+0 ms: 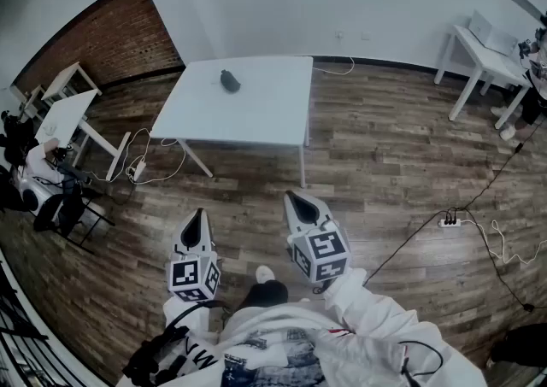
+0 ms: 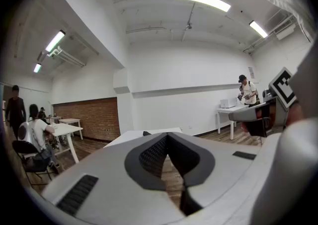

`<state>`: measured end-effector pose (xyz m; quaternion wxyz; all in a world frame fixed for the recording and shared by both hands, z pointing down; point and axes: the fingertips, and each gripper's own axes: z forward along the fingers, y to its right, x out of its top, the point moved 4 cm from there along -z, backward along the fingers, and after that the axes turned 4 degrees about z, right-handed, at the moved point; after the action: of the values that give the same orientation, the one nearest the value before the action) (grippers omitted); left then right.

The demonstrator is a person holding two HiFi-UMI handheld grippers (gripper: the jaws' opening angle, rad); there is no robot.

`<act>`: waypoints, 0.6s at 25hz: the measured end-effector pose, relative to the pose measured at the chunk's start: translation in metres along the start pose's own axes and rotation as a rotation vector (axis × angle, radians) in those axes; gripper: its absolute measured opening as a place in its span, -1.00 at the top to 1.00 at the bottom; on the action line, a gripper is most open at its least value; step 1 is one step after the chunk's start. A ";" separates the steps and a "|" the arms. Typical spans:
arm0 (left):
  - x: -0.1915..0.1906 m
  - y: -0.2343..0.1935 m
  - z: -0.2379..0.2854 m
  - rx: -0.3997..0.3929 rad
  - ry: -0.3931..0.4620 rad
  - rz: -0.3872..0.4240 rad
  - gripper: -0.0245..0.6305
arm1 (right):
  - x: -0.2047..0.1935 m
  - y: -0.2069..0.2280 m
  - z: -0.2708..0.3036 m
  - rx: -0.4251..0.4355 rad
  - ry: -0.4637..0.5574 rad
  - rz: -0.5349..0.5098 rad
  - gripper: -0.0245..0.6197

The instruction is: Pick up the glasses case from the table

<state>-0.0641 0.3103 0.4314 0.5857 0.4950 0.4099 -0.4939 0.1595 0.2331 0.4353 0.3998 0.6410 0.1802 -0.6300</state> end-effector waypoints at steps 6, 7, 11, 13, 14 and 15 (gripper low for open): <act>-0.004 -0.024 0.080 -0.023 0.009 -0.010 0.85 | 0.004 0.029 0.063 -0.029 -0.011 -0.012 0.91; -0.005 -0.030 0.098 -0.032 0.011 -0.013 0.85 | 0.006 0.035 0.076 -0.041 -0.014 -0.015 0.91; -0.006 -0.049 0.180 -0.077 0.022 -0.003 0.85 | 0.018 0.065 0.142 -0.085 -0.019 -0.027 0.91; 0.000 -0.065 0.224 -0.092 0.030 0.005 0.85 | 0.029 0.076 0.183 -0.092 -0.022 -0.038 0.91; 0.004 -0.075 0.245 -0.096 0.035 0.009 0.85 | 0.036 0.079 0.206 -0.092 -0.023 -0.044 0.91; 0.009 -0.087 0.265 -0.099 0.038 0.014 0.85 | 0.042 0.081 0.230 -0.090 -0.024 -0.049 0.91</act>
<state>-0.1502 0.0458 0.4540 0.6050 0.4775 0.4414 -0.4595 0.0728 0.0017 0.4442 0.4146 0.6102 0.2193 -0.6385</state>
